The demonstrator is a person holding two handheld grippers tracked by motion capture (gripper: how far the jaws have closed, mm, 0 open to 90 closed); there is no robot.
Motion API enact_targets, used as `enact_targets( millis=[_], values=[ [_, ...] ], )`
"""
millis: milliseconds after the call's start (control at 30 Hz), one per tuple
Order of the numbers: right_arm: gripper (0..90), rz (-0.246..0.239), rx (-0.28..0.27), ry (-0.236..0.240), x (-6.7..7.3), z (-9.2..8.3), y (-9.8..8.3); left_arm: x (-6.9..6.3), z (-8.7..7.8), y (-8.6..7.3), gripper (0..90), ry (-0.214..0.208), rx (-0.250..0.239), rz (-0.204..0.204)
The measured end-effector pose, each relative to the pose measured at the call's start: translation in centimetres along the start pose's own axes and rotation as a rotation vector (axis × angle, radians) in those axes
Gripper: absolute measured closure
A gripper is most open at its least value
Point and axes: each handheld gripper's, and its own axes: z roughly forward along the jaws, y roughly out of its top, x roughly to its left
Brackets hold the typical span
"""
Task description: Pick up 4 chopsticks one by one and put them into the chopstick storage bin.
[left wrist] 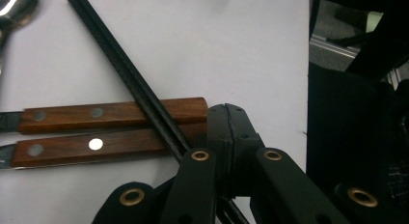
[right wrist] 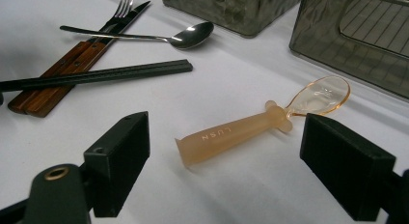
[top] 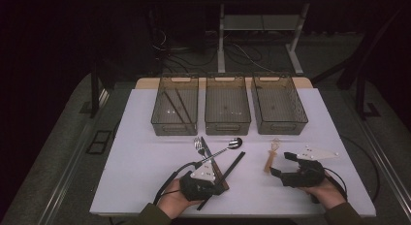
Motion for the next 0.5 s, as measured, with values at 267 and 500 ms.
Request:
enact_targets(
  millis=[267,500],
  values=[
    [17.4,0.001,-0.001,-0.001,0.02,-0.03,0.02,0.15,-0.23,-0.21,89.9,0.015,0.019,0.003],
    [17.4,0.003,-0.003,0.000,0.02,-0.06,0.02,0.45,-0.60,-0.40,89.9,0.044,0.021,0.000]
  ],
)
